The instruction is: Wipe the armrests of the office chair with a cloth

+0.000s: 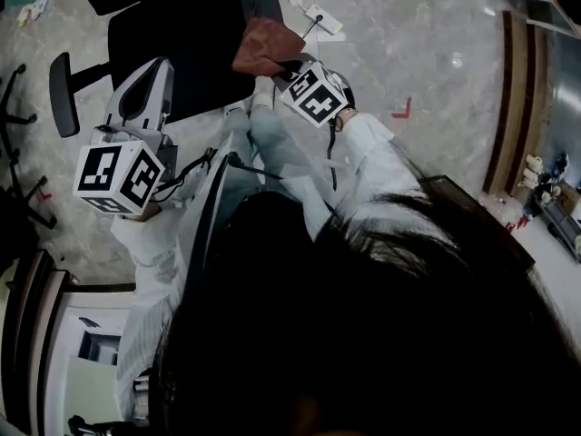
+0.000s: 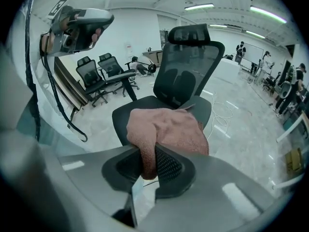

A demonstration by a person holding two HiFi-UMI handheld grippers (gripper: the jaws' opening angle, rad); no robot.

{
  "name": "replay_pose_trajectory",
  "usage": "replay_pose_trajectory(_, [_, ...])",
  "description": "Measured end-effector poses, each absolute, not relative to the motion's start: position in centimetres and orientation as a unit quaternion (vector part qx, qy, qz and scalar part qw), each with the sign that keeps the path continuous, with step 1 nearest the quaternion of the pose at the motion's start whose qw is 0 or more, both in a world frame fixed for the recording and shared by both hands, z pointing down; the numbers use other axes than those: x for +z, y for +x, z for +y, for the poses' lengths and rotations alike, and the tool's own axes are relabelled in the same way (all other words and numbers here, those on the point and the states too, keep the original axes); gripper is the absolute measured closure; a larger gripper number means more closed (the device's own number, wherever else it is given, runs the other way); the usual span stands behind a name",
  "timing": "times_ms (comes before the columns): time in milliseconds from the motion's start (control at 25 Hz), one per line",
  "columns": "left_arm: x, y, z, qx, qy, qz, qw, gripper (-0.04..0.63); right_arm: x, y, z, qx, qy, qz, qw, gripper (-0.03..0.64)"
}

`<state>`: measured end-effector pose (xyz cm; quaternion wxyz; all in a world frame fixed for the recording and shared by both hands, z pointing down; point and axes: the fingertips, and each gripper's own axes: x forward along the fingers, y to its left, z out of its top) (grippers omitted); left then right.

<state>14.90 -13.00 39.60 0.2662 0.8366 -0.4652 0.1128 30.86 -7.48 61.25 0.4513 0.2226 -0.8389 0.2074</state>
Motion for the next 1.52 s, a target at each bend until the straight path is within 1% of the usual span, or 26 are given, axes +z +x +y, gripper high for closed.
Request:
replay_pose_trajectory(80, [40.0,14.9,-13.2,0.118,0.836,-0.463,0.268,0.592,61.5,30.9,-8.1,0.206,0.228,-0.837,0.452,0.574])
replay_pose_trajectory(320, [41.3,13.6,-13.4,0.127,0.823,-0.476,0.282,0.592,60.7,30.7,-12.5,0.215,0.26,-0.843,0.419,0.572])
replay_pose_trajectory(680, [42.9,10.5,-14.1,0.125,0.798,-0.509,0.298,0.592,63.8,31.1,-26.2,0.215,0.324,-0.818,0.424,0.573])
replay_pose_trajectory(880, [43.5,9.6,-13.7,0.123,0.789,-0.52,0.302,0.592,64.7,29.7,-29.8,0.22,0.334,-0.808,0.432,0.573])
replay_pose_trajectory(1200, [43.1,9.8,-13.7,0.112,0.8,-0.509,0.296,0.592,64.1,28.6,-25.0,0.237,0.286,-0.82,0.436,0.574])
replay_pose_trajectory(1520, [41.3,12.5,-11.9,0.098,0.821,-0.481,0.291,0.592,61.8,28.6,-14.1,0.243,0.243,-0.834,0.431,0.573])
